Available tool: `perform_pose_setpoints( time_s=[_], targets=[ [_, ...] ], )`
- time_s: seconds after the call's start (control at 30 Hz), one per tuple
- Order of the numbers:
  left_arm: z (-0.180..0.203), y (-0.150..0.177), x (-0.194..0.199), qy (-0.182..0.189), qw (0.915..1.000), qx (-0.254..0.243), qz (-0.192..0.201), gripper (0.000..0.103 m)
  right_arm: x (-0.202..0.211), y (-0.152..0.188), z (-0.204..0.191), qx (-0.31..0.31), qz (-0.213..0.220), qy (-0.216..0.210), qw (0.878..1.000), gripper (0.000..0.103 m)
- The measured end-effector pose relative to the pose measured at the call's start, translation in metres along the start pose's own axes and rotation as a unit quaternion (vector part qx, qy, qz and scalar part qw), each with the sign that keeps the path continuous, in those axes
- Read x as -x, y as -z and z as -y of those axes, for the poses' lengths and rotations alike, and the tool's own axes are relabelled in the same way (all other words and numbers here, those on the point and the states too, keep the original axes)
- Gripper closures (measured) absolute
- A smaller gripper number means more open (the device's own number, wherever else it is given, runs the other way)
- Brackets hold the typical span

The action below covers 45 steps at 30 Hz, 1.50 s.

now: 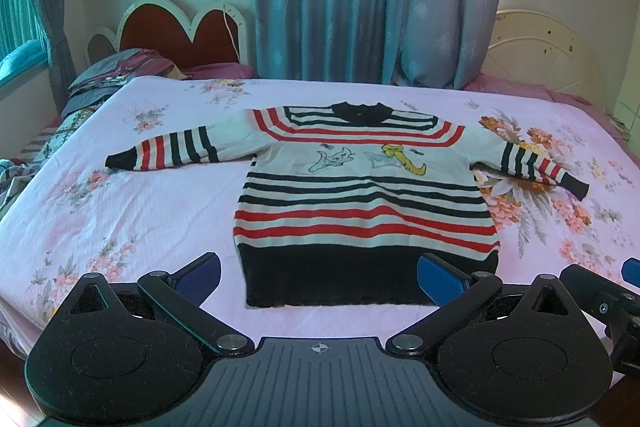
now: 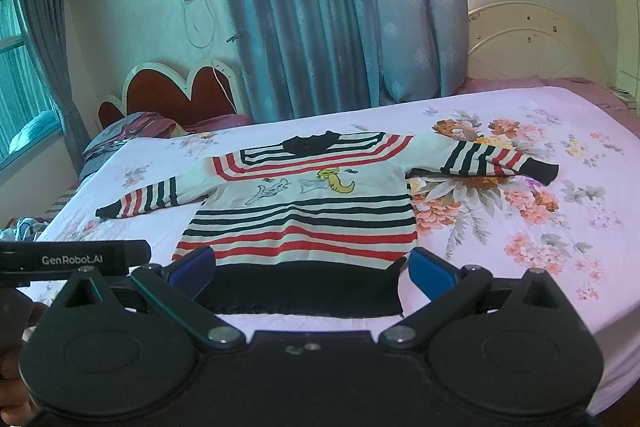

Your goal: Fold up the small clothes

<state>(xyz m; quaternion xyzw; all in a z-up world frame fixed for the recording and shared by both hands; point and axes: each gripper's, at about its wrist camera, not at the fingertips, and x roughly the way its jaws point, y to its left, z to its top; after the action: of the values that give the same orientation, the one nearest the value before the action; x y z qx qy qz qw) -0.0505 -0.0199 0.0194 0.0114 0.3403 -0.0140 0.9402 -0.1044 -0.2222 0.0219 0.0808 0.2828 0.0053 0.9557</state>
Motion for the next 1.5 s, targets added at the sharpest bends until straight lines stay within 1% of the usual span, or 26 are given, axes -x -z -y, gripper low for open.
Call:
perform_pose_setpoints(
  time_s=[0.87,1.27,1.5],
  targets=[
    [-0.007,-0.002,-0.011,-0.001,1.0,0.004,-0.001,0.0,-0.011,-0.001,-0.005,0.003,-0.001,0.002,1.0,0.001],
    [-0.012,-0.013,-0.036,0.002,1.0,0.002,-0.006,0.0,-0.029,-0.003,-0.006,0.001,-0.005,0.017,1.0,0.001],
    [-0.016,-0.023,-0.06,0.012,0.9999,0.0,-0.013,0.0,-0.047,-0.011,0.0,-0.011,-0.002,0.043,0.999,0.001]
  ],
)
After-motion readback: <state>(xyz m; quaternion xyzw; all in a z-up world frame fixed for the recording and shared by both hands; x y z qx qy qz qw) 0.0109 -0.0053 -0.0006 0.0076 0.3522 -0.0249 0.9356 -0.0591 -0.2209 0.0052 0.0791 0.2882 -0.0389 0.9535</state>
